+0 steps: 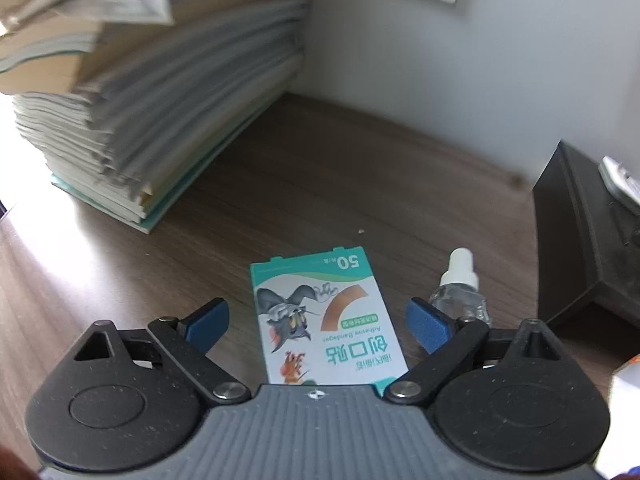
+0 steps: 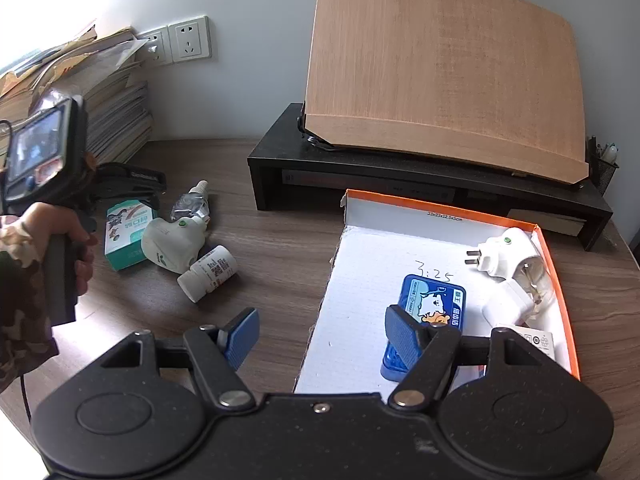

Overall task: Organize rigid objects
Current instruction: 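Move the left gripper to the green bandage box while the right gripper moves to the white diffuser, then grasp the green bandage box with the left gripper while the right gripper grasps the white diffuser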

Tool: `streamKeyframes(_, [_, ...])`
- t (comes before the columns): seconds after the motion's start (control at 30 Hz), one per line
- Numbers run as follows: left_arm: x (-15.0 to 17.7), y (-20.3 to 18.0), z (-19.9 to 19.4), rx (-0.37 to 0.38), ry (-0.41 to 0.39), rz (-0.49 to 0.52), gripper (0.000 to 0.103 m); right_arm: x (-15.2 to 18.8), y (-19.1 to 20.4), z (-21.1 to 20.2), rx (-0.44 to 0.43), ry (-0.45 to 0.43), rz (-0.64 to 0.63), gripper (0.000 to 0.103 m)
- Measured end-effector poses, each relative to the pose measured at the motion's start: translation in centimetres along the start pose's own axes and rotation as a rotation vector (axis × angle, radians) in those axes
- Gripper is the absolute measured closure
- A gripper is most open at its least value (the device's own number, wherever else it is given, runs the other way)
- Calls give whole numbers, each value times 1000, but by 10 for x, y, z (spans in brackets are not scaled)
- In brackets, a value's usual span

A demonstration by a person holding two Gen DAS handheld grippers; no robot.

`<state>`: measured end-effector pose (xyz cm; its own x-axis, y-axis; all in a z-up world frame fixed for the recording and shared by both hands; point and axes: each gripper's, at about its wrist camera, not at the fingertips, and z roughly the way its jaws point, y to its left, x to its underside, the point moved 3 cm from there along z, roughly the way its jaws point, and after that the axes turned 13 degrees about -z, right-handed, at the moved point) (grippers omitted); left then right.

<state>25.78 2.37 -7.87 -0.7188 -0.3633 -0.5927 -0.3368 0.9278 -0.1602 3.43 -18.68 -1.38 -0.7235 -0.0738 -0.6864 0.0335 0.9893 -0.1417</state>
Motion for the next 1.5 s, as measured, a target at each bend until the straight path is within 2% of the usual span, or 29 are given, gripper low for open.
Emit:
streamKeyframes(0.1, [-1, 4, 12, -5, 30, 8, 5, -4, 2, 5, -6, 3, -7, 20])
streamKeyframes(0.13, [-2, 7, 15, -3, 38, 9, 11, -5, 4, 6, -10, 2, -11, 20])
streamKeyframes(0.17, [-2, 11, 16, 9, 47, 8, 23, -7, 6, 8, -16, 2, -16, 20])
streamKeyframes(0.23, [-1, 19, 14, 30, 36, 27, 31, -10, 10, 12, -27, 2, -25, 20])
streamKeyframes(0.37, [7, 38, 0, 91, 44, 64, 32, -17, 24, 22, -65, 5, -51, 20])
streamKeyframes(0.47, [14, 65, -15, 130, 53, 47, 32, -25, 38, 32, -99, 0, -74, 20])
streamKeyframes(0.63, [31, 110, -52, 151, 32, 45, 32, -41, 67, 50, -166, -29, -139, 20])
streamKeyframes(0.87, [40, 147, -90, 171, 11, 30, 32, -74, 113, 88, -243, -63, -185, 15])
streamKeyframes(1.07, [41, 152, -96, 185, 9, 27, 32, -90, 130, 135, -226, 13, -139, 14])
streamKeyframes(1.23, [41, 160, -103, 196, 8, 32, 32, -88, 131, 169, -235, 86, -89, 12])
streamKeyframes(1.37, [41, 162, -106, 203, 6, 28, 32, -85, 129, 168, -222, 55, -79, 24])
streamKeyframes(1.4, [41, 163, -108, 206, 5, 30, 32, -84, 128, 164, -207, 43, -77, 38])
streamKeyframes(1.5, [40, 158, -112, 220, -3, 34, 32, -81, 129, 151, -220, 25, -97, 38])
